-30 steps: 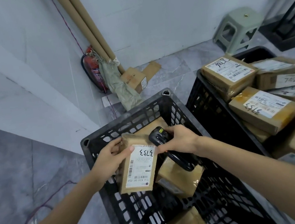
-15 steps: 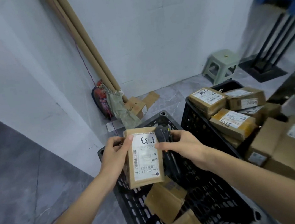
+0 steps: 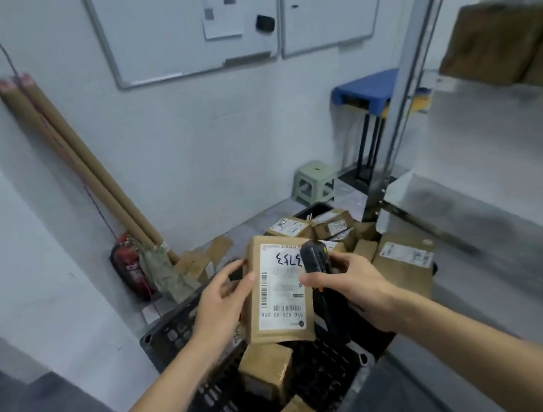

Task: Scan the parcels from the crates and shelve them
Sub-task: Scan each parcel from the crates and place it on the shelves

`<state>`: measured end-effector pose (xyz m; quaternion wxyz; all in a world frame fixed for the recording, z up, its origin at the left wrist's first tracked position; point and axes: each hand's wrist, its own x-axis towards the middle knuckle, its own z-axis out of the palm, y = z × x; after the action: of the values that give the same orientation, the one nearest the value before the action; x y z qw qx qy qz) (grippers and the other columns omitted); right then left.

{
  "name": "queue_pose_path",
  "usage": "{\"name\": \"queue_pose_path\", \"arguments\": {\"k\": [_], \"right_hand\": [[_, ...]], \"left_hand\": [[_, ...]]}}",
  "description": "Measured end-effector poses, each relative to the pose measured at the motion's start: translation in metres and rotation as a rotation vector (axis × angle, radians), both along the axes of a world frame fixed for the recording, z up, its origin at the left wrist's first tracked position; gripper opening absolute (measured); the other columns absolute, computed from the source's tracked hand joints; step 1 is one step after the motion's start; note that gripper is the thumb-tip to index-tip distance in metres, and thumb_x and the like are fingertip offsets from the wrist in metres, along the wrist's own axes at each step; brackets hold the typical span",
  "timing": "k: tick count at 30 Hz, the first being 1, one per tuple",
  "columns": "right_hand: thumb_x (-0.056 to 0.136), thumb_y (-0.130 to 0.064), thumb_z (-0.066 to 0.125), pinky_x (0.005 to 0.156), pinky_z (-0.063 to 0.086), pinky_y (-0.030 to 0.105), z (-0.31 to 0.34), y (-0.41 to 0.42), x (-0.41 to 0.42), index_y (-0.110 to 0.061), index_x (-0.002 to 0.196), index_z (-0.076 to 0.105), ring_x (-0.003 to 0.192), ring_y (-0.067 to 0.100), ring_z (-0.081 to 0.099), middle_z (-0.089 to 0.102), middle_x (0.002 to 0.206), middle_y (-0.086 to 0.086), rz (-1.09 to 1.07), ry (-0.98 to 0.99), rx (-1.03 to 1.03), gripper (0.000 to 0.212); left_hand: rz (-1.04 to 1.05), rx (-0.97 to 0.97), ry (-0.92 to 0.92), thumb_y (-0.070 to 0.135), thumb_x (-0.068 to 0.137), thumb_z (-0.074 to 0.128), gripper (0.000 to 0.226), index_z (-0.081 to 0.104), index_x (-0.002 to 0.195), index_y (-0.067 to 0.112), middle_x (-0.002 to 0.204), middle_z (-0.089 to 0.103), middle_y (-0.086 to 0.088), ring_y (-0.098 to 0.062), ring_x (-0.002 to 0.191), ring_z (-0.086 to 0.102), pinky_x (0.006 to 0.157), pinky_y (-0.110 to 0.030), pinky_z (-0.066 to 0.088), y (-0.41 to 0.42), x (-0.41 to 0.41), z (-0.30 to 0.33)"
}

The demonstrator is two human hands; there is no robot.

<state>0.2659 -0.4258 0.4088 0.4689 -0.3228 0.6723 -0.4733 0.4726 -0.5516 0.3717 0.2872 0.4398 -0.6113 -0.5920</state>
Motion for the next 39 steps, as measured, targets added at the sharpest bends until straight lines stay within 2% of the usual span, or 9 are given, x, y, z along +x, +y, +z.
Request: {"name": "queue_pose_path", "arguments": {"k": [3, 6, 9, 12, 18, 25, 32, 36, 39], "right_hand": [[0.076, -0.025, 0.093, 0.07, 0.06, 0.019, 0.031, 0.047, -0.013, -0.021, 0.126, 0.069, 0.091, 0.011, 0.078, 0.081, 0.103, -0.006, -0.08, 0.019, -0.053, 0.056], [0.069, -0.032, 0.097, 0.092, 0.061, 0.036, 0.059, 0.094, -0.025, -0.022, 0.129, 0.069, 0.101, 0.014, 0.077, 0.079, 0.113, -0.006, -0.116, 0.084, -0.066, 0.067], [0.068, -0.032, 0.098, 0.095, 0.06, 0.039, 0.086, 0.143, -0.043, -0.022, 0.126, 0.071, 0.104, 0.018, 0.076, 0.078, 0.115, -0.003, -0.165, 0.118, -0.098, 0.066], [0.078, -0.014, 0.09, 0.079, 0.059, 0.022, 0.119, 0.197, -0.064, -0.019, 0.119, 0.075, 0.099, 0.015, 0.077, 0.08, 0.109, -0.002, -0.234, 0.137, -0.141, 0.044], [0.078, -0.018, 0.09, 0.078, 0.057, 0.016, 0.158, 0.315, -0.1, -0.026, 0.117, 0.076, 0.1, 0.011, 0.076, 0.08, 0.108, -0.006, -0.356, 0.189, -0.177, 0.042], [0.075, -0.023, 0.093, 0.087, 0.057, 0.021, 0.192, 0.44, -0.118, -0.03, 0.115, 0.077, 0.105, 0.008, 0.074, 0.079, 0.111, -0.011, -0.489, 0.209, -0.22, 0.043], [0.078, -0.019, 0.091, 0.07, 0.056, 0.014, 0.219, 0.539, -0.12, -0.028, 0.114, 0.076, 0.097, 0.007, 0.075, 0.079, 0.108, -0.01, -0.617, 0.249, -0.247, 0.04], [0.076, -0.028, 0.092, 0.086, 0.056, 0.024, 0.23, 0.574, -0.112, -0.032, 0.116, 0.075, 0.103, 0.009, 0.074, 0.078, 0.111, -0.012, -0.661, 0.284, -0.216, 0.043], [0.077, -0.025, 0.092, 0.079, 0.058, 0.021, 0.239, 0.588, -0.105, -0.032, 0.115, 0.073, 0.099, 0.008, 0.074, 0.078, 0.108, -0.013, -0.682, 0.316, -0.211, 0.043]], "left_hand": [[-0.024, -0.052, 0.02, 0.038, 0.091, 0.069, 0.017, 0.065, 0.107, 0.042, 0.105, 0.074, -0.001, -0.018, 0.1, 0.071, 0.089, -0.043, 0.058, 0.027, -0.029, 0.034], [-0.068, -0.105, 0.056, 0.037, 0.092, 0.069, 0.015, 0.066, 0.107, 0.035, 0.097, 0.076, -0.001, -0.019, 0.092, 0.073, 0.076, -0.036, 0.058, 0.058, -0.06, 0.067], [-0.143, -0.109, 0.097, 0.033, 0.093, 0.069, 0.02, 0.069, 0.113, 0.029, 0.103, 0.073, 0.007, -0.009, 0.096, 0.069, 0.075, -0.021, 0.053, 0.093, -0.09, 0.095], [-0.279, -0.074, 0.111, 0.029, 0.094, 0.068, 0.035, 0.065, 0.129, 0.035, 0.11, 0.074, 0.008, -0.004, 0.103, 0.068, 0.088, -0.028, 0.054, 0.135, -0.121, 0.118], [-0.452, -0.06, 0.135, 0.029, 0.096, 0.066, 0.043, 0.058, 0.133, 0.049, 0.114, 0.073, 0.009, -0.008, 0.105, 0.07, 0.095, -0.043, 0.057, 0.235, -0.173, 0.155], [-0.498, -0.136, 0.24, 0.034, 0.092, 0.07, 0.028, 0.067, 0.118, 0.024, 0.102, 0.078, -0.002, -0.019, 0.1, 0.073, 0.095, -0.054, 0.056, 0.351, -0.225, 0.193], [-0.745, -0.146, 0.175, 0.029, 0.094, 0.068, 0.042, 0.058, 0.127, 0.053, 0.109, 0.074, 0.0, -0.015, 0.099, 0.072, 0.08, -0.029, 0.056, 0.434, -0.254, 0.217], [-0.75, -0.141, 0.223, 0.023, 0.091, 0.072, 0.04, 0.064, 0.123, 0.046, 0.103, 0.077, -0.002, -0.016, 0.095, 0.074, 0.072, -0.029, 0.058, 0.462, -0.255, 0.226], [-0.747, -0.141, 0.278, 0.019, 0.091, 0.073, 0.031, 0.068, 0.118, 0.033, 0.098, 0.078, 0.003, -0.012, 0.091, 0.075, 0.065, -0.02, 0.055, 0.47, -0.251, 0.239]]}}
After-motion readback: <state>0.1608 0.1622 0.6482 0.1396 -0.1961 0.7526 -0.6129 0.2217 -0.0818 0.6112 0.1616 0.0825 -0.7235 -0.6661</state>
